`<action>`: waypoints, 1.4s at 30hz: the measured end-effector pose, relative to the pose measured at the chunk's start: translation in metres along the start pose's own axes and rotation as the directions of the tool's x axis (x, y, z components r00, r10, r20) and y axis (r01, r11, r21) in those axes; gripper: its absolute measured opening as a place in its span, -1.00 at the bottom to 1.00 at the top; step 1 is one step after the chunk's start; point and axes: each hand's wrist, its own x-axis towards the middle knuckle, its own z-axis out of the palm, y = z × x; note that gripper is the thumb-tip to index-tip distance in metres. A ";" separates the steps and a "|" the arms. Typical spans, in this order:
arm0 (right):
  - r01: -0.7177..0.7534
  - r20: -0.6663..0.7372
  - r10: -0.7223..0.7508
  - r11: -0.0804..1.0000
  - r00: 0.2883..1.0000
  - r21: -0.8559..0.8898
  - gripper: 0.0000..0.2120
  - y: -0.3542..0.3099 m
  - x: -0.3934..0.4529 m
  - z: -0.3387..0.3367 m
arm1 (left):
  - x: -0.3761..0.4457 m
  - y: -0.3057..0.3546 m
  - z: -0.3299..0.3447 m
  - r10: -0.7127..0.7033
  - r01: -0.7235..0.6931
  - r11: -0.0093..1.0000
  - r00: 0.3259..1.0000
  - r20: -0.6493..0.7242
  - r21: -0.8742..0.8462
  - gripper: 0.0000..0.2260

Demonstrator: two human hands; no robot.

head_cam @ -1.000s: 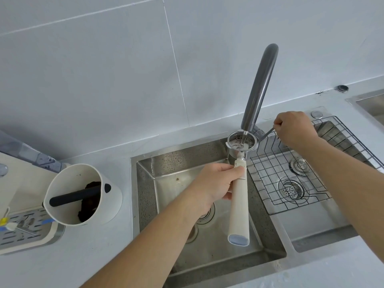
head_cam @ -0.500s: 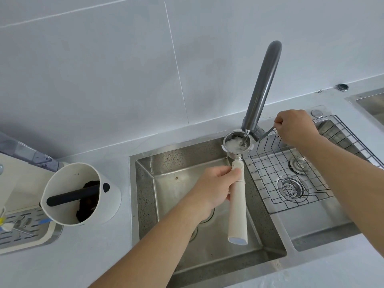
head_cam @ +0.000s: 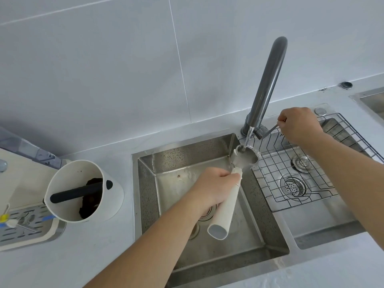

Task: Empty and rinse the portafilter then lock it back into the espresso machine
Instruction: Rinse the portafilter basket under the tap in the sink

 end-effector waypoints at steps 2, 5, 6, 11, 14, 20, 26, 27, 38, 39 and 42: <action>0.003 -0.007 -0.003 1.000 1.000 0.011 -0.80 0.001 0.000 0.001 | 0.001 -0.003 -0.002 0.043 -0.041 0.996 0.999 -0.023 0.080 -0.74; 0.011 -0.013 -0.011 1.000 1.000 0.017 -0.80 0.002 0.001 0.002 | 0.002 -0.008 -0.002 0.099 -0.091 0.986 0.994 -0.050 0.137 -0.73; 0.011 -0.011 -0.010 1.000 1.000 0.017 -0.80 0.003 0.001 0.002 | 0.001 -0.009 -0.001 0.109 -0.102 0.986 0.993 -0.048 0.129 -0.73; -0.011 0.003 0.011 1.000 1.000 0.018 -0.80 0.004 0.002 0.002 | 0.001 -0.015 0.005 0.134 -0.135 0.990 0.991 -0.019 -0.040 -0.67; -0.013 0.006 0.013 1.000 1.000 0.023 -0.81 0.004 0.001 0.001 | 0.005 -0.018 0.009 0.099 -0.101 0.979 0.995 -0.018 -0.175 -0.68; -0.021 0.019 0.020 0.999 1.000 0.025 -0.81 0.004 0.002 0.000 | 0.008 -0.014 0.013 -0.019 0.033 0.914 0.999 0.038 -0.404 -0.83; -0.022 0.021 0.021 0.999 1.000 0.023 -0.82 0.005 0.002 0.000 | 0.008 -0.012 0.010 -0.139 0.196 0.882 0.977 0.160 -0.428 -0.79; -0.020 0.021 0.020 1.000 1.000 0.019 -0.82 0.005 0.002 0.000 | 0.008 -0.012 0.010 -0.146 0.197 0.894 0.977 0.153 -0.402 -0.78; -0.016 0.010 0.015 0.999 1.000 0.046 -0.82 0.005 0.002 0.001 | 0.016 -0.025 0.015 0.084 -0.058 0.982 0.986 -0.142 0.177 -0.69; -0.014 0.005 0.014 0.999 1.000 0.051 -0.82 0.005 0.002 0.001 | 0.016 -0.027 0.015 0.088 -0.062 0.984 0.984 -0.153 0.165 -0.68; -0.006 0.004 0.006 0.999 1.000 0.053 -0.82 0.006 0.002 0.001 | 0.017 -0.027 0.016 0.088 -0.076 0.994 0.982 -0.164 0.076 -0.70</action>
